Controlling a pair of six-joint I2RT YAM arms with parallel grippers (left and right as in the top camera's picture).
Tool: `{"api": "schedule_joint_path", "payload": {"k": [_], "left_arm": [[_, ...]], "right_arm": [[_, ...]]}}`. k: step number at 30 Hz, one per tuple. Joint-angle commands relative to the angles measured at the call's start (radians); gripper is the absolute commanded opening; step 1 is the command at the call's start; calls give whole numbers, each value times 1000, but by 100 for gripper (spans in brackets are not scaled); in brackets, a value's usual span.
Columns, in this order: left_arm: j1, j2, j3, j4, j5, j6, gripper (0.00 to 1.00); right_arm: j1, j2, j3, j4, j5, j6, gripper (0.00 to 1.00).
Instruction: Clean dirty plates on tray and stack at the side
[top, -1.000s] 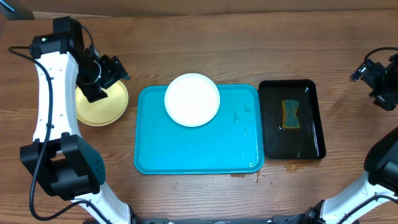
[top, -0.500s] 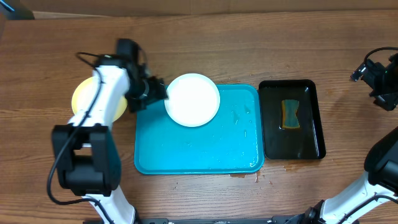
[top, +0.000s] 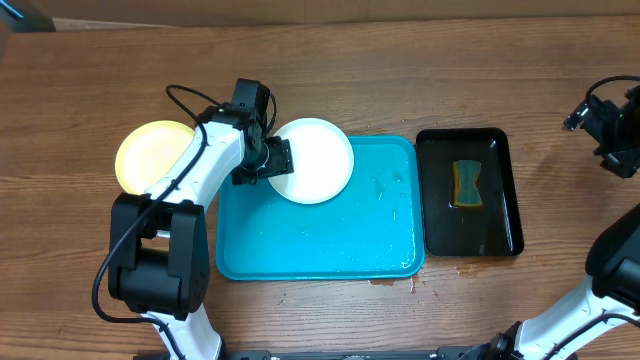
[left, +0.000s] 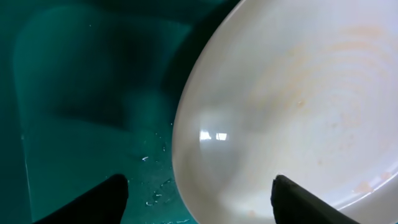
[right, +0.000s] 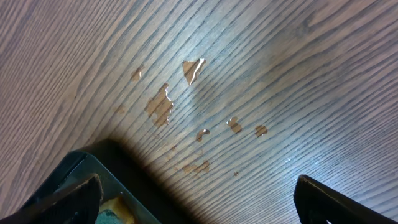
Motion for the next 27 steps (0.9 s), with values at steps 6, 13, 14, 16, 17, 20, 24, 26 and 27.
{"api": "schedule_joint_path", "payload": {"k": [6,13,14,16,17,20,24,26,27], "left_arm": [[-17,-24,-86,95,-16,-10,51],[-22,-24,-122,140,-15,-11,42],[-22,-24,-125,143,-15,-11,36],[-22,-24,-125,144,-15,-10,16],[-22,-24,-125,146,-15,-10,4],[-20,-27,-114,142,-15,21,4],[-4,-55,-44,85,-21,27,4],[17,-84,5,48,-34,27,4],[31,-99,26,32,-41,25,4]], "right_arm": [[1,-24,11,6,-2,4,100],[1,-24,11,6,-2,4,100],[1,-24,11,6,-2,4,100],[1,-24,11,6,-2,4,100],[1,-24,11,6,-2,4,100],[1,-24,11,6,-2,4,100],[1,-24,11,6,-2,4,100],[1,-24,11,6,-2,4,100],[1,-24,11,6,-2,4,100]]}}
